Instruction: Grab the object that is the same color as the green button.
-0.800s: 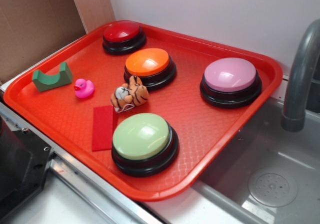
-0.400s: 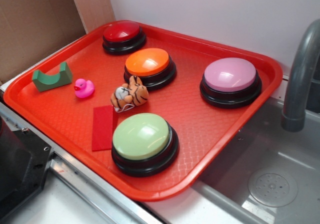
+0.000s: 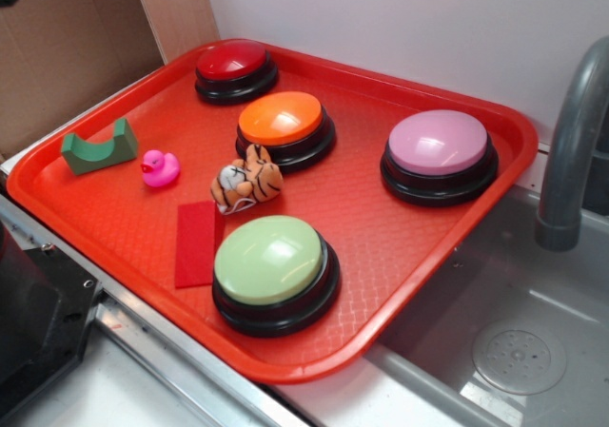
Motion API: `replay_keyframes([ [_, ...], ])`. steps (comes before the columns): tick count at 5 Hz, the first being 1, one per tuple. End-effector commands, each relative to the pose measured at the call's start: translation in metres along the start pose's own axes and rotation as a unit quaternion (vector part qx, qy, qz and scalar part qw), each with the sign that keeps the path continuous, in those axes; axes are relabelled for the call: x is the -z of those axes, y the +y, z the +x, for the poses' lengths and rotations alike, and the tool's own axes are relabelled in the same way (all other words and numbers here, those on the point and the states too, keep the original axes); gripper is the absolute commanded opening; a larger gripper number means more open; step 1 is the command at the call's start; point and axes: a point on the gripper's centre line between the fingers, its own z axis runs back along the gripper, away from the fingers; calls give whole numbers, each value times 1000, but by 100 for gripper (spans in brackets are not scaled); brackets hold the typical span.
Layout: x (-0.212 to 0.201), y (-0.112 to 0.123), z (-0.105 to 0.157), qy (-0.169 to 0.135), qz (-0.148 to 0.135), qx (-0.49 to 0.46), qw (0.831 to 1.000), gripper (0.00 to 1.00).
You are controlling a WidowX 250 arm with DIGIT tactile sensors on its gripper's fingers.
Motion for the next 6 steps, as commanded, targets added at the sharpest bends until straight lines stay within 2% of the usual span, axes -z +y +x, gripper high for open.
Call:
replay_keyframes([
  [1,57,58,11,0,23,95,995,100],
  [2,98,65,24,20,-14,164,986,100],
  [3,140,69,26,56,-30,219,974,100],
  [4,175,69,28,81,-27,233,969,100],
  [6,209,59,28,96,-44,238,965,100],
])
